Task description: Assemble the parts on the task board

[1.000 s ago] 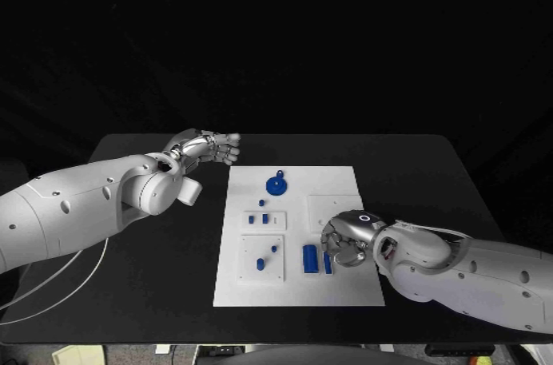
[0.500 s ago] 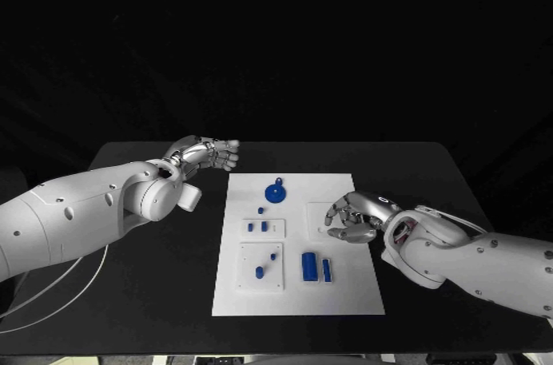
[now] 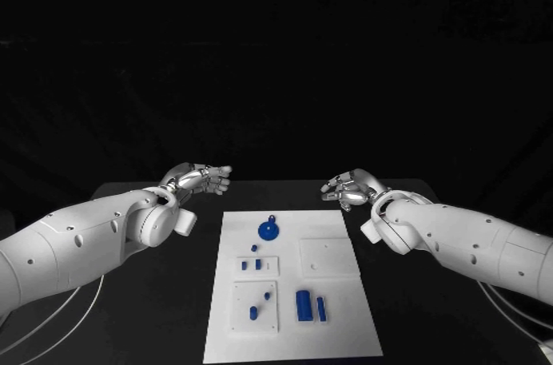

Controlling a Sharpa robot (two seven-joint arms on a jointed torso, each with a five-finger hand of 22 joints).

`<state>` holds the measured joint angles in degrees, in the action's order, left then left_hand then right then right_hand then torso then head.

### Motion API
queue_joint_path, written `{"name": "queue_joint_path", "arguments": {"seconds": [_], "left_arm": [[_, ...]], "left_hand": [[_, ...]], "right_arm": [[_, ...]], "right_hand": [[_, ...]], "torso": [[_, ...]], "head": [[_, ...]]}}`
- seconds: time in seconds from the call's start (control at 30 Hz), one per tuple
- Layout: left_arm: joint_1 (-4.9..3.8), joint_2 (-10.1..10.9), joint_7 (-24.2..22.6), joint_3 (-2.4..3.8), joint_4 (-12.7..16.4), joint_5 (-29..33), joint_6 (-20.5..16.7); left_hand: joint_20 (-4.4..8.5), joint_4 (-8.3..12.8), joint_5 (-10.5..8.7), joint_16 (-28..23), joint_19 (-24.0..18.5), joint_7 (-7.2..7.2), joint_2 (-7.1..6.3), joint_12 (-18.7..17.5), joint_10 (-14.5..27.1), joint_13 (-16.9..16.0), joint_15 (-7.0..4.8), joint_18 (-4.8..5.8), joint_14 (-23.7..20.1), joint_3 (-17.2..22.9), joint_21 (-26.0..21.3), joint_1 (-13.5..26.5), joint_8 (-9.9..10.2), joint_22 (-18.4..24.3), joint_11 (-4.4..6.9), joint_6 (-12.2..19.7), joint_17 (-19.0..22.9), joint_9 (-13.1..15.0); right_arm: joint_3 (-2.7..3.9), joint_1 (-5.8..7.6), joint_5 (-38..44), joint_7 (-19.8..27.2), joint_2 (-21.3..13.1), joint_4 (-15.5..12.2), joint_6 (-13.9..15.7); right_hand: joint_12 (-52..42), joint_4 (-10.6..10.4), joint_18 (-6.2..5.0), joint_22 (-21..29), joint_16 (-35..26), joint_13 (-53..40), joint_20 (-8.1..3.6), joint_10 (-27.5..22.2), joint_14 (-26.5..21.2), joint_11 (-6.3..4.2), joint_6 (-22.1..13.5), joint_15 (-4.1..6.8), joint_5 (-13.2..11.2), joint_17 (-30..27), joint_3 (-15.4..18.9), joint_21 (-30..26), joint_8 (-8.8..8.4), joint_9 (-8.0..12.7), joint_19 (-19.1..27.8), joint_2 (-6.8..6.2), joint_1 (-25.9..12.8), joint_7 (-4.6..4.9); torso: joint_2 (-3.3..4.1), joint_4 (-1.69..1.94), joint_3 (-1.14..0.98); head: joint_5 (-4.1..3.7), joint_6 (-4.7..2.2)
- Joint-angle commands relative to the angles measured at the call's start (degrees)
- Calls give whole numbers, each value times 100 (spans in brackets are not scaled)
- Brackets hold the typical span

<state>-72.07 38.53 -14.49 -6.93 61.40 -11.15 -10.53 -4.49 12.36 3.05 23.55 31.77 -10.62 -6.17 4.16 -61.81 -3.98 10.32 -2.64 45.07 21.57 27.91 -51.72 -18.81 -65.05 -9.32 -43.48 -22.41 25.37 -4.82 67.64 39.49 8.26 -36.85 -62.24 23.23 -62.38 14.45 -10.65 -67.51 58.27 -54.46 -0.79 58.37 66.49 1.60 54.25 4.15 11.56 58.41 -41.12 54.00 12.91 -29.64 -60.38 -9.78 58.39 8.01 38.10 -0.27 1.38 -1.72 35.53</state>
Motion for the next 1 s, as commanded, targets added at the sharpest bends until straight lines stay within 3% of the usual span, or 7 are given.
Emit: {"name": "queue_joint_path", "arguments": {"seconds": [0.03, 0.63, 0.67, 0.7, 0.77, 0.83, 1.0], "left_arm": [[-26, -135, -277, 14, -265, 296, 99], [3, -466, -596, 28, -1006, 792, 237], [-6, -431, -372, 22, -1003, 603, 150], [-5, -430, -374, 23, -997, 604, 144], [9, -418, -388, 31, -952, 610, 103], [38, -393, -415, 46, -861, 622, 20], [186, -263, -558, 129, -384, 685, -413]], "left_hand": [[-6, 10, -20, -51, -55, 71, 23, -36, 61, 7, -8, -82, -84, -15, -48, 51, -5, -15, 60, -4, 21, -2], [75, 152, -19, -119, -115, 228, 218, -18, 94, -2, -160, 44, -138, -78, -138, 50, -22, -62, 204, -35, 28, -9], [449, -1236, -305, -2355, -3177, 1062, 617, -416, 1932, 398, -1032, 264, -4507, -2157, -2791, 5172, 1881, 1911, 932, 4348, 2241, -2537], [449, -1236, -305, -2355, -3177, 1062, 617, -416, 1946, 398, -1032, 264, -4507, -2157, -2791, 5172, 1881, 1926, 932, 4348, 2241, -2537], [449, -1236, -305, -2355, -3177, 1062, 617, -416, 6181, 398, -1032, 264, -4507, -2157, -2791, 5172, 1881, 2194, 932, 4348, 2241, -2537], [449, -1236, -305, -2355, -3177, 1062, 617, -416, 6181, 398, -1032, 264, -4507, -2157, -2791, 5172, 1881, 6505, 932, 4348, 2241, -2537], [449, -1236, -305, -2355, -3177, 1062, 617, -416, 6181, 398, -1032, 264, -4507, -2157, -2791, 5172, 1881, 6505, 932, 4348, 2241, -2537]], "right_arm": [[177, -45, -1434, 663, 299, 977, -574], [747, -393, -1840, 986, 901, 1762, -1212], [749, -376, -1711, 811, 896, 1745, -925], [749, -376, -1714, 813, 894, 1739, -921], [746, -380, -1736, 826, 877, 1694, -891], [741, -387, -1781, 853, 843, 1603, -830], [712, -427, -2018, 995, 665, 1126, -511]], "right_hand": [[542, 191, -259, 309, -674, 408, 249, -475, -480, 111, -89, -144, 72, -387, 129, -633, -26, 9, 571, 162, -129, 88], [4968, 207, -151, 2079, -3979, 4517, 1228, -11, -1300, 671, -483, -1131, 354, -2810, 872, -3193, 173, 106, 2131, 548, -112, 141], [6238, -1445, 1065, 6751, -5827, 5446, 79, -1784, -6649, -160, -5425, -415, -1156, -5841, 4112, -5400, -1291, 2964, 6038, 978, -1816, -801], [6238, -1445, 1065, 6751, -5827, 5446, 79, -1776, -6649, -160, -5425, -415, -1156, -5841, 4112, -5400, -1291, 2964, 6038, 978, -5839, -801], [6238, -1445, 1065, 6751, -5827, 5446, 79, -5837, -6649, -160, -5425, -415, -1156, -5841, 4112, -5400, -1291, 2964, 6038, 978, -5839, -801], [6238, -1445, 1065, 6751, -5827, 5446, 79, -5837, -6649, -160, -5425, -415, -1156, -5841, 4112, -5400, -1291, 2964, 6038, 978, -5839, -801], [6238, -1445, 1065, 6751, -5827, 5446, 79, -5837, -6649, -160, -5425, -415, -1156, -5841, 4112, -5400, -1291, 2964, 6038, 978, -5839, -801]], "torso": [[-137, -1, -11], [-236, 61, -100], [-240, 46, -75], [-241, 46, -75], [-256, 45, -77], [-286, 44, -81], [-442, 38, -103]], "head": [[-1, -274], [166, -849], [126, -810], [127, -807], [128, -785], [131, -739], [147, -499]]}}
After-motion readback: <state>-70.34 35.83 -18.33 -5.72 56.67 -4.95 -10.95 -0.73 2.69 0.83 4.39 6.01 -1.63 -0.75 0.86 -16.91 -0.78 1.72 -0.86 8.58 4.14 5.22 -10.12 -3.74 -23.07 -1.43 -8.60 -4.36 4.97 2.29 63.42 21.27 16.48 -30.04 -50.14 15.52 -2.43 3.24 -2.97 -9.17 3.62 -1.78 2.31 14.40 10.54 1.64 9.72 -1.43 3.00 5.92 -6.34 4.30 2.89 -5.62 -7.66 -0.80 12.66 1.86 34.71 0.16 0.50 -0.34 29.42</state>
